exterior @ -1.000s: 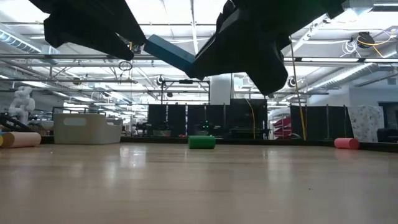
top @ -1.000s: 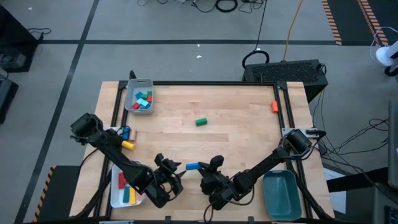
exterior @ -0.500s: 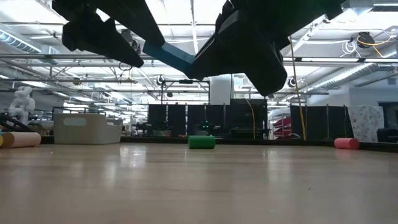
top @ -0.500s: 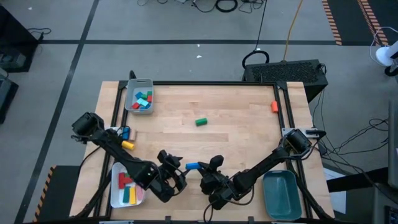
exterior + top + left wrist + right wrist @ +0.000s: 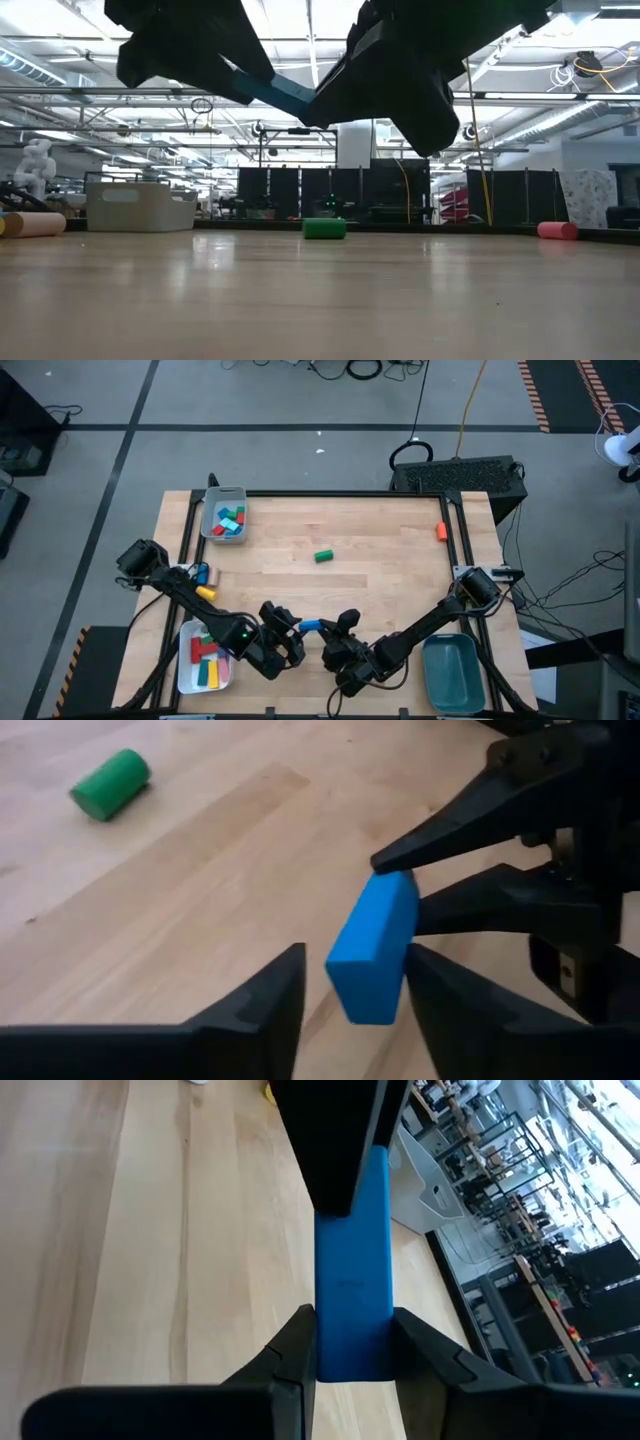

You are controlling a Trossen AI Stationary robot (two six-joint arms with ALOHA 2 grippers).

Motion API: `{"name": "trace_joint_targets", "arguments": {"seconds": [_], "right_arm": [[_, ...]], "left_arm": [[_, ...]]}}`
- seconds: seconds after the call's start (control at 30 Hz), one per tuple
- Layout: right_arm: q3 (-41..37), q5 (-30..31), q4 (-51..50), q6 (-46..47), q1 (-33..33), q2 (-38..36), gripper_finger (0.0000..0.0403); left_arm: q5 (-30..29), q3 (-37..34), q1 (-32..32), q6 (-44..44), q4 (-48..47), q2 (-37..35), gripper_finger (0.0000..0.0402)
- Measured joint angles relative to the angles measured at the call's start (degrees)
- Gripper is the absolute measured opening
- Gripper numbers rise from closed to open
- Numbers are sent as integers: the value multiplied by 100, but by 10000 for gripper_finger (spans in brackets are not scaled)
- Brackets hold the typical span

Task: Sort blocks by size
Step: Put the light blue rectangular block into the white bin

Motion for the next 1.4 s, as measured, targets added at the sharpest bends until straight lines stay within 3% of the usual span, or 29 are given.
{"name": "trace_joint_targets", "arguments": {"seconds": [0.27,0.43,0.63,0.8,0.9,1.07,1.23,1.4], "right_arm": [[0,220,-2,-182,81,0,80],[0,62,54,-25,74,0,113],[7,79,103,150,69,-3,167],[7,28,83,436,8,-4,185],[7,-1067,-47,726,-233,-4,184],[7,-2983,-149,1324,-816,22,170],[5,-3345,-35,1291,-1193,42,165],[7,-3372,-26,1280,-1429,42,164]], "left_arm": [[366,2,37,904,665,-7,72],[436,2,31,1116,450,-16,65],[494,34,-2,991,-617,-286,64],[617,202,-209,419,-2001,-689,64],[1029,291,-379,26,-2838,-968,64],[2309,297,-776,-612,-4199,-1327,64],[3271,299,-1233,-1290,-5266,-1471,64],[3840,299,-1589,-1381,-5313,-1471,64]]}}
